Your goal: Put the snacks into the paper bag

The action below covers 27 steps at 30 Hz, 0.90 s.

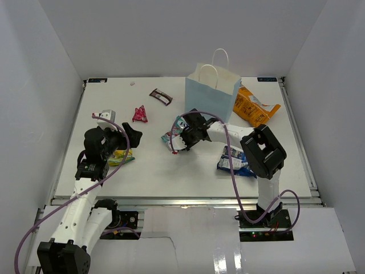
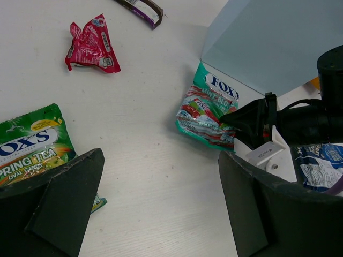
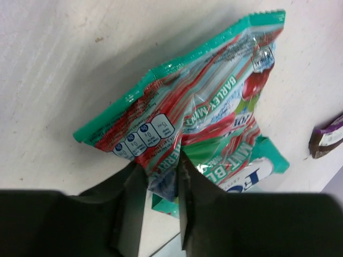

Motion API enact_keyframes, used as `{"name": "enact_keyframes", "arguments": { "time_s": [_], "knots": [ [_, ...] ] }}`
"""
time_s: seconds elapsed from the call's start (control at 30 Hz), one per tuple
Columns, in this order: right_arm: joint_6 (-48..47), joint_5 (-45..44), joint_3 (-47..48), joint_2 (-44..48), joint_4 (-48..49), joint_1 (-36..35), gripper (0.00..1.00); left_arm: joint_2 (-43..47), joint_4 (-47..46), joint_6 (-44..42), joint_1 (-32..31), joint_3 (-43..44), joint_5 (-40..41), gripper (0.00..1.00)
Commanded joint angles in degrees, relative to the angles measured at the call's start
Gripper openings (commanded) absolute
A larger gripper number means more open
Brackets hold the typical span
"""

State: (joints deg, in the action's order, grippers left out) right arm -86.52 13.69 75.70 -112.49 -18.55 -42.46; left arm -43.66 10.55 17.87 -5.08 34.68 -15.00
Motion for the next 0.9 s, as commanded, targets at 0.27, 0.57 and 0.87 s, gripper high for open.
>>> {"name": "enact_keyframes", "arguments": {
  "time_s": [0.27, 0.57, 0.87],
  "knots": [
    [19.5, 22.66, -0.38, 14.39, -6.68, 1.94, 0.11, 1.64, 0.7, -0.47, 0.16, 2.15, 0.85, 0.98],
    [47.03, 44.03, 7.26, 29.07, -3.97, 12.3, 0.08, 2.26, 0.7, -0.38, 0.16, 2.15, 0.85, 0.98],
    [97.29, 54.07, 13.33, 32.51, 35.9, 31.27, 0.08, 1.91, 0.7, -0.29, 0.25, 2.06, 0.77, 0.98]
  ]
}}
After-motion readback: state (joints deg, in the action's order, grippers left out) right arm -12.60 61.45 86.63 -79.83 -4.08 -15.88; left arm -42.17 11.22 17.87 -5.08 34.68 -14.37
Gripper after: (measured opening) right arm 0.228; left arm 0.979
